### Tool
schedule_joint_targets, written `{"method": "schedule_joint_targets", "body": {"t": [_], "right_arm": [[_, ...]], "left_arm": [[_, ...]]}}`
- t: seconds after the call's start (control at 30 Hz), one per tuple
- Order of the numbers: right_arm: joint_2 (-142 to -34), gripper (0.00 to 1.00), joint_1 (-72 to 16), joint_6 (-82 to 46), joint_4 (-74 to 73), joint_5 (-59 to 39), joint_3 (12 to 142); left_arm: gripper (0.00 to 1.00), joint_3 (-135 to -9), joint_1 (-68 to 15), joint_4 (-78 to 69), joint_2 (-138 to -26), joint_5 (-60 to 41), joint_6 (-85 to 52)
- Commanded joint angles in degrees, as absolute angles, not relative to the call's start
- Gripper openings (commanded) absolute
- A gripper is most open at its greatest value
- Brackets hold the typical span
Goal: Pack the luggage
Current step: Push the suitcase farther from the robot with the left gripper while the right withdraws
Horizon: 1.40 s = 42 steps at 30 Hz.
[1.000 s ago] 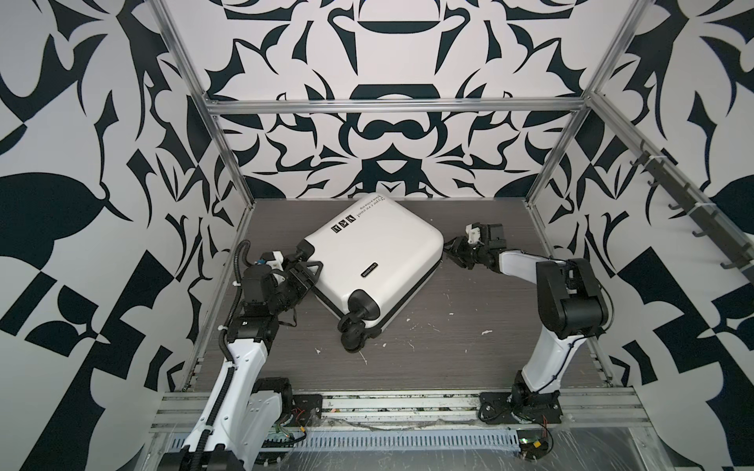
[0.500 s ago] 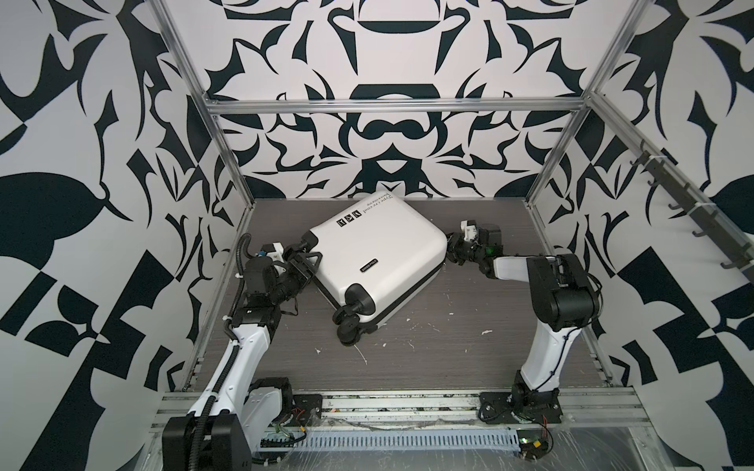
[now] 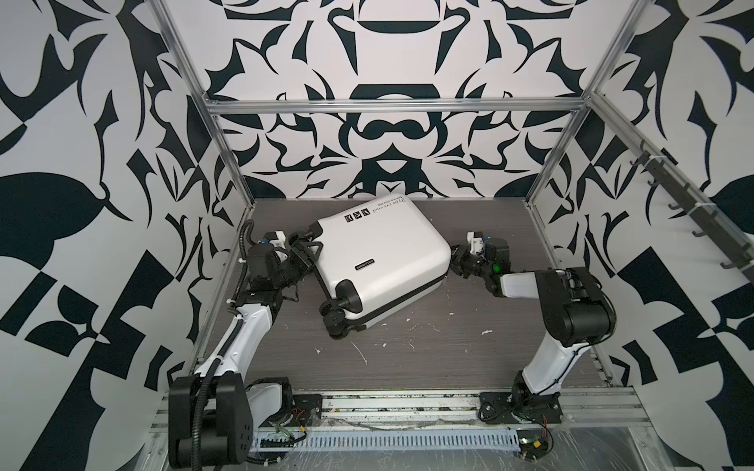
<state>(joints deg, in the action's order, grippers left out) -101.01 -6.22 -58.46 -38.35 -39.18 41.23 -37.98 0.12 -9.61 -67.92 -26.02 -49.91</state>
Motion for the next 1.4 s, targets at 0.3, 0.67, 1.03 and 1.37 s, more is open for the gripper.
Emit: {"method": "schedule_joint_targets", "body": {"t": [0.3, 0.67, 1.03, 1.37], "right_arm": [[-79.8, 0.41, -9.6, -49.1, -26.6, -38.5, 29.1], [-65.2, 0.41, -14.5, -43.9, -11.8, -32.6, 21.7], [-51.8, 0.47, -15.2, -36.8, 12.0, -20.5, 23.3], [-59.0, 0.56, -8.4, -32.8, 20.7, -12.1, 35.4]], "left_arm": [[0.7, -49.0, -7.8, -2.6, -87.2, -29.7, -46.2], [0.69, -70.8, -12.7, -1.0, -106.7, -35.9, -45.5], [0.72, -81.9, -13.5, 3.5, -105.6, -32.6, -43.4], [0.74, -76.5, -12.2, 23.7, -82.1, -24.2, -27.7]]}}
